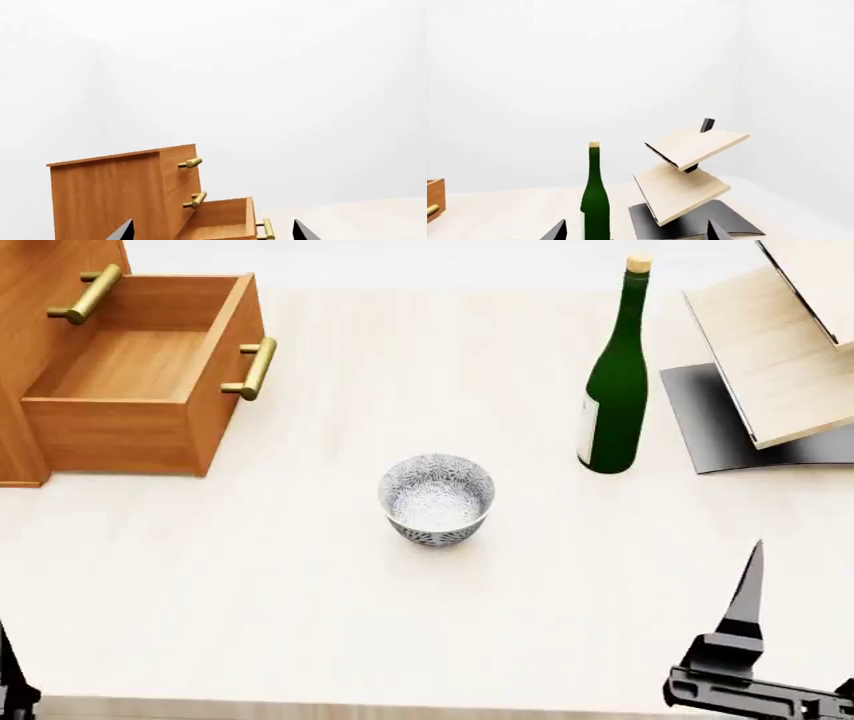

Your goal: Put the bowl on top of the cabinet.

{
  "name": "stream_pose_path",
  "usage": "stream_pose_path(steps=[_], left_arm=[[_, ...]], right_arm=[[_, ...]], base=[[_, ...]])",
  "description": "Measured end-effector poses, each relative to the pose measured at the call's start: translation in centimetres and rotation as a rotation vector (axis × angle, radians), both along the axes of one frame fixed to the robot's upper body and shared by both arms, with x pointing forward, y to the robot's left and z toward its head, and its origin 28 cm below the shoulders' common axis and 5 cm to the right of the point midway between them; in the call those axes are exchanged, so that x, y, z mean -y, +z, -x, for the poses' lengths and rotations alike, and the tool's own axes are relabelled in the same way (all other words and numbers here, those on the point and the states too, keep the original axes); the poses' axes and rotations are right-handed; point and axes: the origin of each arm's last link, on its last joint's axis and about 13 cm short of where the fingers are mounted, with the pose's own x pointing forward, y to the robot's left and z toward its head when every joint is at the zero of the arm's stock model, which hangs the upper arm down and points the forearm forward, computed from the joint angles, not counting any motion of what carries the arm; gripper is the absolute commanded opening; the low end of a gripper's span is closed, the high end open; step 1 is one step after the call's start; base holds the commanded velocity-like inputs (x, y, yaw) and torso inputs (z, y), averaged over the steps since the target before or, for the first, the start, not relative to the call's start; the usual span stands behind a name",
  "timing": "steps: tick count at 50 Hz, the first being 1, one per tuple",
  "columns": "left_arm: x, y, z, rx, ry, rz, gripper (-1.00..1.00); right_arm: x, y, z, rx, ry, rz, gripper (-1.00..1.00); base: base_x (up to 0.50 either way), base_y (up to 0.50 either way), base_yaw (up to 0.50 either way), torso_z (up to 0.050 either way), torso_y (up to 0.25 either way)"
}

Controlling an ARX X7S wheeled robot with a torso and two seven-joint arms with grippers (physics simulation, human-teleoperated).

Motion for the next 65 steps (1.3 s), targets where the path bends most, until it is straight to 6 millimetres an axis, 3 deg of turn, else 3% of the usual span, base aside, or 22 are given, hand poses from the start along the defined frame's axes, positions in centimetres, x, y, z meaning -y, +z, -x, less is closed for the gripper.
stream_pose_path(steps=[11, 21, 65], left_arm=[[-4.1, 2.8, 2.3, 0.101, 0.152, 0.086, 1.0], [-5.9, 4.0, 4.0, 0.158, 0.223, 0.132, 1.0], [-6.8, 5.0, 5.2, 0.211, 0.237, 0.175, 1.0]], right_arm=[[3.9, 3.2, 2.9, 0.111, -0.097, -0.021, 1.0], [5.7, 4.2, 5.1, 0.193, -0.117, -0.077, 1.0], [5.1, 3.9, 5.5, 0.227, -0.014, -0.025, 1.0]], base=[[0.0, 0.0, 0.0, 0.0, 0.0], [0.0, 0.0, 0.0, 0.0, 0.0], [0.0, 0.46, 0.0, 0.0, 0.0]])
